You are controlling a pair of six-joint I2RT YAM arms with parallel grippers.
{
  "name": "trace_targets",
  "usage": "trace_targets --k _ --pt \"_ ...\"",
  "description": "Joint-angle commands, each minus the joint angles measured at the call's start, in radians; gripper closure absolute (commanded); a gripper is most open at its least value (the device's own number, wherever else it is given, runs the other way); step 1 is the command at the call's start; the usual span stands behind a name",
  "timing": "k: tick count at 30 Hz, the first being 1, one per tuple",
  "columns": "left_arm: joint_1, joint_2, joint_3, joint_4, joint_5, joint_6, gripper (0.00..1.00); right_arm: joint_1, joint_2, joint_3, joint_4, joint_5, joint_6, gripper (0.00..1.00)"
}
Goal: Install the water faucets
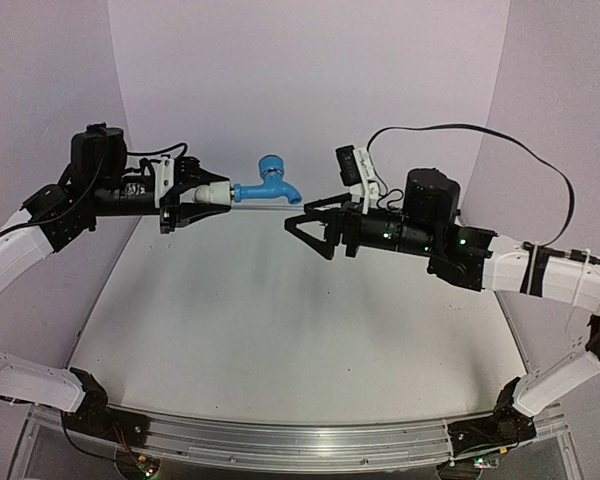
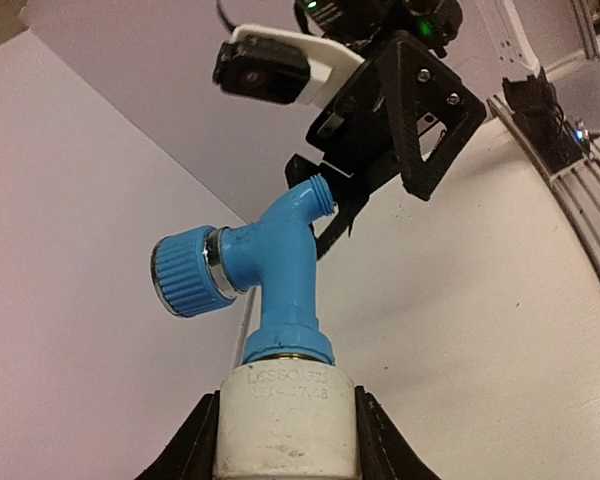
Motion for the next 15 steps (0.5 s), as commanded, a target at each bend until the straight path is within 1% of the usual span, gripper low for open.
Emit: trace_targets --k 1,4,6,10,12,15 --pt "0.0 -0.078 -0.054 0.144 -0.055 -0.435 1.0 0.003 -0.12 -0.007 -0.062 0.15 -0.137 0.02" --pt "0.0 -0.095 -0.107 0.2 -0.069 -0.656 1.0 0.003 -0.167 -0.026 -0.083 0.161 -0.242 0.02" --pt "0.001 -0.09 -0.115 0.219 -0.072 -0.832 1.0 0.003 -0.188 -0.044 -0.084 0.151 -0.332 0.02" --pt "0.0 -0.068 -0.101 0.219 -0.089 -1.212 1.0 0.003 -0.225 -0.093 -0.101 0.068 -0.663 0.02" --pt "0.001 -0.052 -0.102 0.217 -0.026 -1.388 1.0 0.003 -0.238 -0.126 -0.093 0.038 -0.862 0.02" --pt "0.001 -0.022 -0.109 0.209 0.107 -1.62 1.0 0.003 -0.242 -0.171 -0.057 0.019 -1.046 0.02"
